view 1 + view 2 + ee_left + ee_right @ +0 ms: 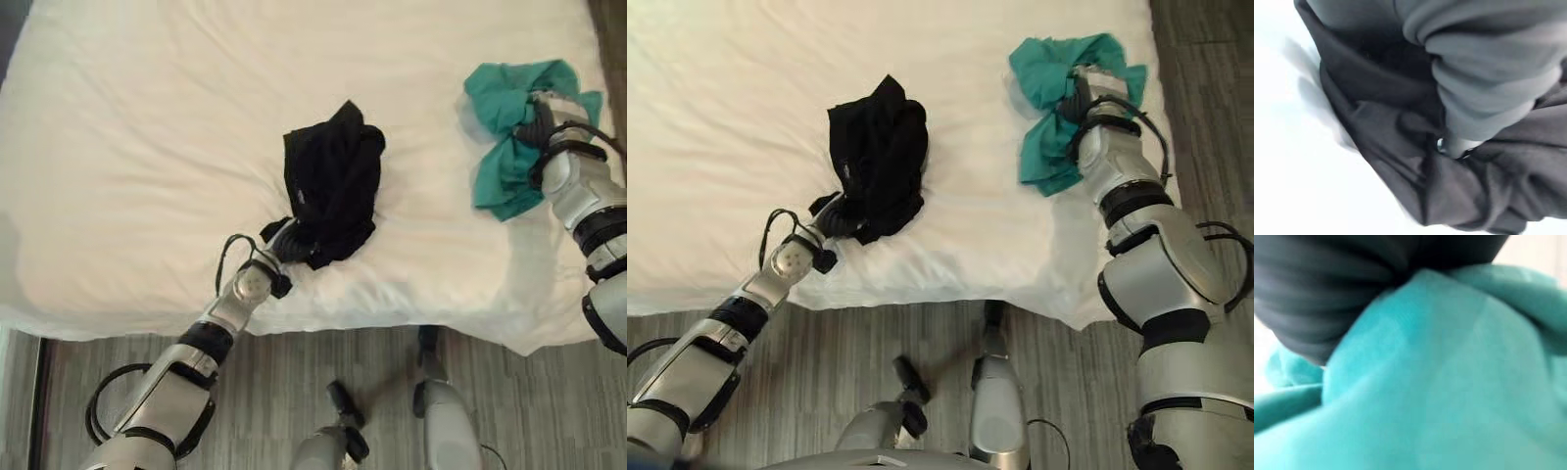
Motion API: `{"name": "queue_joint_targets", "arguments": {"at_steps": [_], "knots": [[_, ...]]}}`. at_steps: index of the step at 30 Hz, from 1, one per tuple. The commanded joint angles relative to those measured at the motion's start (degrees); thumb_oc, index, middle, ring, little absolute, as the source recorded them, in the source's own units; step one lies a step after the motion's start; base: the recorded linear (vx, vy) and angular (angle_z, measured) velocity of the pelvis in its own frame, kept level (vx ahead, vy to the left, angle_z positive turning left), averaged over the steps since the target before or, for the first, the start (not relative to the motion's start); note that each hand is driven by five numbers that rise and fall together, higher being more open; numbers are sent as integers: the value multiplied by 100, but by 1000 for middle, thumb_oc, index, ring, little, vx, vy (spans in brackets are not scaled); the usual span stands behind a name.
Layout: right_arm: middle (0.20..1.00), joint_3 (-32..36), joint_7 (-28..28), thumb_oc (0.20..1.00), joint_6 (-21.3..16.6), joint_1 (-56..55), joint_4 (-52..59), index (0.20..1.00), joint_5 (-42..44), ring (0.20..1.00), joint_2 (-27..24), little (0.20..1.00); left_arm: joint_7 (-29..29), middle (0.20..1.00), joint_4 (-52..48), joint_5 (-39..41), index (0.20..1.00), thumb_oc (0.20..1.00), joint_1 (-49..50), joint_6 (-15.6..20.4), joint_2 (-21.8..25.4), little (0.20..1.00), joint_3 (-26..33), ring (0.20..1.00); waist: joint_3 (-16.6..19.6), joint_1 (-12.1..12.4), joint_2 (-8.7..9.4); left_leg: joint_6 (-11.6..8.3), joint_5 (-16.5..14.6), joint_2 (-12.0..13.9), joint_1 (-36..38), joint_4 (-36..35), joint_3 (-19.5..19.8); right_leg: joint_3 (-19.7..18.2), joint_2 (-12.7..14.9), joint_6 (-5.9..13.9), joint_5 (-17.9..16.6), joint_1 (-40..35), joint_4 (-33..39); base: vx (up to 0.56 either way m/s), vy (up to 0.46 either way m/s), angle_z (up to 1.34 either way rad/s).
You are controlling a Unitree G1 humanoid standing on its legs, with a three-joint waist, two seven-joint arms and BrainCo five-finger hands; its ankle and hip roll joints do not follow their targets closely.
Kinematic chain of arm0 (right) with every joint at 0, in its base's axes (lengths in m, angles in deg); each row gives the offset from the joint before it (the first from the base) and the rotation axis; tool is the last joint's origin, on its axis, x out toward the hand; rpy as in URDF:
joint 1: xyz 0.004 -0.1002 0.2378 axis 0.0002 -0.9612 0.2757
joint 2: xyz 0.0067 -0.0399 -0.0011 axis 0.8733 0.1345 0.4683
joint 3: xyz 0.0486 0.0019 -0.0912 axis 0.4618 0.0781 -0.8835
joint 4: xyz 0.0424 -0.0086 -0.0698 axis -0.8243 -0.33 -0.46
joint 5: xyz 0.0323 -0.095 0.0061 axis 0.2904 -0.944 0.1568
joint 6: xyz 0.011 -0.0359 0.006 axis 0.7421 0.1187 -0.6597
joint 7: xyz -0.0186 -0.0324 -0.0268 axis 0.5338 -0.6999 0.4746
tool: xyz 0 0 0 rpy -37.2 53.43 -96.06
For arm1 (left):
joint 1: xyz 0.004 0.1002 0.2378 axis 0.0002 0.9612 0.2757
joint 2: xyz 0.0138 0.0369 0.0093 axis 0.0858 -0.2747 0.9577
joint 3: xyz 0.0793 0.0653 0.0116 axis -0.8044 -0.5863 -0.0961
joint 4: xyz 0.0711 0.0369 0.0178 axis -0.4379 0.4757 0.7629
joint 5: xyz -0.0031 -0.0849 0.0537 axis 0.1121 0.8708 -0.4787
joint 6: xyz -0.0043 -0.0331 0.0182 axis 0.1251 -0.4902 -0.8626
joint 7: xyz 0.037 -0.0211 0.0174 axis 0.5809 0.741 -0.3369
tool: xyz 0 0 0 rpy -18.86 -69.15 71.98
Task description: Pick up bed clothes into laundry basket.
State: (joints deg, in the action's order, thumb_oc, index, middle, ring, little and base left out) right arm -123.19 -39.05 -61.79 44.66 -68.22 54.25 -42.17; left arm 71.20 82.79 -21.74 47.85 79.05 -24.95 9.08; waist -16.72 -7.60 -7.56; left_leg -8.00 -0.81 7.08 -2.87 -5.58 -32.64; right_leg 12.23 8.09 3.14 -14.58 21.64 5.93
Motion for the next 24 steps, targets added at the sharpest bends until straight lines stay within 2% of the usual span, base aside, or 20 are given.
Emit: {"name": "queue_joint_targets", "arguments": {"at_steps": [1, 3, 5, 6, 7, 8, 9, 10, 11, 13, 14, 15, 16, 17, 18, 20, 21, 22, 24], "knots": [[200, 122, -145, 200, -28, 486, 358, 200, 166, 200, -473, 200, 91, 200, 915, -614, 200, 200, 1021, -1126, -46, 200, -903, 200, -418, -287, 250, -446, 192, 571, 257, 205, 221, -85, 413, 736, 619, -64, -244, 33, 22, -24], [200, 199, -156, 200, -33, 409, 575, 200, 178, 200, -519, 200, -16, 200, 806, -614, 200, 200, 1008, -1120, 31, 200, -836, 200, -400, -301, 281, -430, 131, 550, 328, 248, 212, -87, 432, 734, 617, -113, -265, 14, 8, -14], [200, 393, -217, 200, -57, 160, 1092, 200, 184, 200, -711, 200, -177, 200, 401, -446, 200, 200, 1008, -1078, 231, 200, -635, 200, -354, -326, 325, -398, 59, 518, 428, 297, 233, -75, 461, 733, 600, -205, -272, 11, 9, -5], [200, 579, -260, 200, -64, -36, 1563, 200, 147, 200, -918, 200, -305, 200, -182, -239, 200, 200, 1107, -1007, 381, 200, -362, 200, -306, -345, 348, -371, 25, 487, 529, 297, 222, -56, 483, 731, 587, -281, -267, 9, 22, 5], [200, 609, -255, 200, -50, -73, 1594, 200, 139, 200, -920, 200, -298, 200, -215, -236, 200, 200, 1129, -1025, 404, 200, -363, 200, -308, -343, 363, -370, 25, 485, 541, 295, 223, -53, 484, 733, 586, -296, -263, 47, 25, 1], [200, 1568, -501, 200, -67, -1262, 2981, 200, 38, 200, -1248, 200, -584, 200, -1812, 295, 200, 200, 1585, -862, 697, 200, 409, 200, -192, -350, 423, -320, -165, 471, 747, 439, 228, -2, 479, 729, 641, -522, -305, 61, -16, 7], [200, 1882, -580, 200, -82, -1684, 3319, 200, 29, 200, -1245, 200, -630, 200, -2095, 434, 200, 200, 1737, -830, 680, 200, 647, 200, -185, -360, 428, -307, -228, 485, 766, 559, 247, -6, 459, 717, 679, -584, -318, 62, -18, 3], [200, 1999, -564, 200, -51, -1836, 3419, 200, 0, 200, -1239, 200, -621, 200, -2151, 437, 200, 200, 1788, -855, 727, 200, 626, 200, -161, -339, 463, -309, -247, 497, 766, 587, 256, 3, 456, 716, 684, -602, -315, -26, -106, 11], [200, 2776, -666, 200, -172, -2873, 4116, 200, 77, 200, -1048, 200, -746, 200, -2782, 692, 200, 200, 2013, -751, 660, 200, 1161, 200, -165, -386, 579, -278, -279, 549, 744, 958, 227, 47, 420, 605, 711, -729, -348, 20, -50, 8], [200, 2893, -644, 200, -144, -3023, 4203, 200, 52, 200, -1031, 200, -739, 200, -2823, 695, 200, 200, 2047, -772, 703, 200, 1119, 200, -127, -329, 562, -316, -413, 579, 789, 989, 317, 10, 385, 666, 796, -805, -315, 65, -54, 2], [200, 3961, -647, 200, -373, -4591, 5233, 200, 208, 200, -445, 200, -939, 200, -3603, 809, 200, 200, 2475, -664, 461, 200, 1737, 200, -61, -238, 812, -293, -422, 519, 707, 1702, 746, -46, 246, 496, 893, -1019, -335, 73, -75, -9], [200, 4179, -644, 200, -468, -4983, 5469, 200, 293, 200, -207, 200, -1041, 200, -3733, 843, 200, 200, 2573, -623, 311, 200, 1924, 200, -23, -208, 876, -263, -522, 383, 670, 1743, 1056, -85, 220, 487, 931, -1061, -324, 121, -21, -21], [200, 4401, -610, 200, -535, -5381, 5776, 200, 363, 200, 6, 200, -1109, 200, -3937, 902, 200, 200, 2678, -612, 181, 200, 2110, 200, 56, -174, 964, -152, -804, 139, 592, 1621, 1464, -151, 216, 501, 980, -1090, -300, 151, 122, -40], [200, 4555, -585, 200, -575, -5659, 6018, 200, 377, 200, 216, 200, -1173, 200, -4123, 872, 200, 200, 2794, -632, 81, 200, 2253, 200, 114, -113, 1016, -11, -929, -109, 500, 1467, 1951, -264, 150, 503, 1024, -1127, -298, 195, 233, -49], [200, 4709, -488, 200, -666, -6123, 6356, 200, 421, 200, 603, 200, -1366, 200, -4561, 836, 200, 200, 3139, -577, -95, 200, 2651, 200, 140, 39, 1094, 183, -735, -429, 247, 1019, 2956, -597, -48, 506, 1076, -1258, -312, 132, 178, -107], [200, 4717, -478, 200, -655, -6157, 6387, 200, 417, 200, 617, 200, -1364, 200, -4592, 833, 200, 200, 3172, -591, -89, 200, 2655, 200, 162, 38, 1123, 190, -675, -457, 255, 964, 2953, -606, -23, 507, 1054, -1243, -306, 57, 116, -137], [200, 4860, -465, 200, -789, -6455, 6504, 200, 406, 200, 848, 200, -1485, 200, -4938, 854, 200, 200, 3382, -433, -285, 200, 2892, 200, 220, 52, 1108, 280, -533, -513, 250, 679, 3144, -824, -154, 498, 1095, -1400, -261, 107, 139, -143], [200, 5118, -436, 200, -812, -6803, 6625, 200, 383, 200, 1005, 200, -1432, 200, -5156, 931, 200, 200, 3474, -377, -342, 200, 2963, 200, 324, 2, 1132, 255, -386, -392, 455, 373, 2903, -890, -181, 527, 1066, -1457, -263, 130, 201, -133], [200, 5235, -395, 200, -816, -7100, 6754, 200, 299, 200, 1086, 200, -1456, 200, -5357, 855, 200, 200, 3515, -375, -305, 200, 3009, 200, 493, -102, 1161, 294, -223, -369, 681, 67, 2636, -894, -163, 626, 1000, -1496, -339, 54, 145, -100]]}}
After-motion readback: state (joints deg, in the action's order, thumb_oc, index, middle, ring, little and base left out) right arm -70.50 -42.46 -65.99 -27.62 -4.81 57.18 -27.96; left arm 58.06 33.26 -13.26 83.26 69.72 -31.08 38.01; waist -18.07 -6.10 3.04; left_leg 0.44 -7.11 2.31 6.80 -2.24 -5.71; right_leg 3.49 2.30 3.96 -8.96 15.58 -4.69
